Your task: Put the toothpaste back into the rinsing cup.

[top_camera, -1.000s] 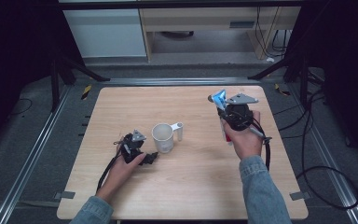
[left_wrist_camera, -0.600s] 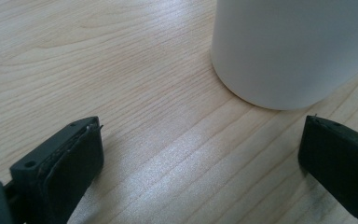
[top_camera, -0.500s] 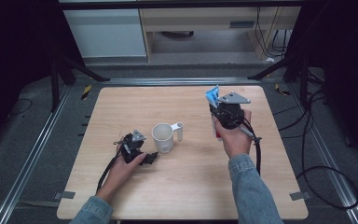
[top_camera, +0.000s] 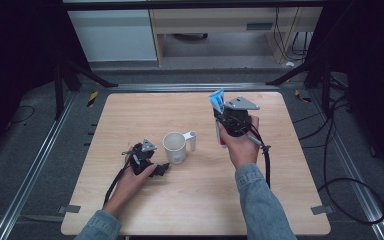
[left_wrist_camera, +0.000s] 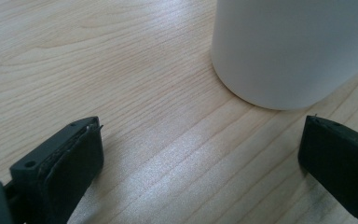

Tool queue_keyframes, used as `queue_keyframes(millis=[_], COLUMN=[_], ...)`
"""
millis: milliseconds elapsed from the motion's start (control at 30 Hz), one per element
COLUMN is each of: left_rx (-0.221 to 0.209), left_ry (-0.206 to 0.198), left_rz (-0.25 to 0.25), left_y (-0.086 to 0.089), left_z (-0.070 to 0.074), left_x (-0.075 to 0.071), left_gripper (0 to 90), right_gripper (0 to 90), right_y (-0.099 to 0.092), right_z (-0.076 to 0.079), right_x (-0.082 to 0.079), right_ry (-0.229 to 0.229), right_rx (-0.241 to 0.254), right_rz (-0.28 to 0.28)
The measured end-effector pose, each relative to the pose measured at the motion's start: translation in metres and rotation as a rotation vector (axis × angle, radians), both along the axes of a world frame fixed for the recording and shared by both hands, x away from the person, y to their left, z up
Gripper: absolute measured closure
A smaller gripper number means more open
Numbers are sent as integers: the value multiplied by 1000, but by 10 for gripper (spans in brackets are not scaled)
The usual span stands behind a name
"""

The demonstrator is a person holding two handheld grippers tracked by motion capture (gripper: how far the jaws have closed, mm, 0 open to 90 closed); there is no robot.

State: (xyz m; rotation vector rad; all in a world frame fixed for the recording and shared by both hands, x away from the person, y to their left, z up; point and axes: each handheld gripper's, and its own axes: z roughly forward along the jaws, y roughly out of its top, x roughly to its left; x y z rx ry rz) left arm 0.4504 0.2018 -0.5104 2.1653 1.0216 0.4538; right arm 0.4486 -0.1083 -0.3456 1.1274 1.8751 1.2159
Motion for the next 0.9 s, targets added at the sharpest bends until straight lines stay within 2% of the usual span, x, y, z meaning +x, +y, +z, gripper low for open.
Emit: queue_keyframes(millis=[300,400,500,900], left_rx=[1,1,-3,-4], left_ry=[-1,-1,-1,-2], left_rz=[-2,-2,0,2], left_y=[0,0,0,0], left_z=[0,0,0,0], left_x=[0,0,0,0], left_gripper=[0,0,0,0], right_gripper=[733,733,733,732], right_y=[15,19,22,39], right_z=[9,12,16,31], right_x=[-3,-3,-3,-2], right_ry=[-28,-40,-51,-94], right_rx=[29,29,49,56], right_rz=[25,22,21,54])
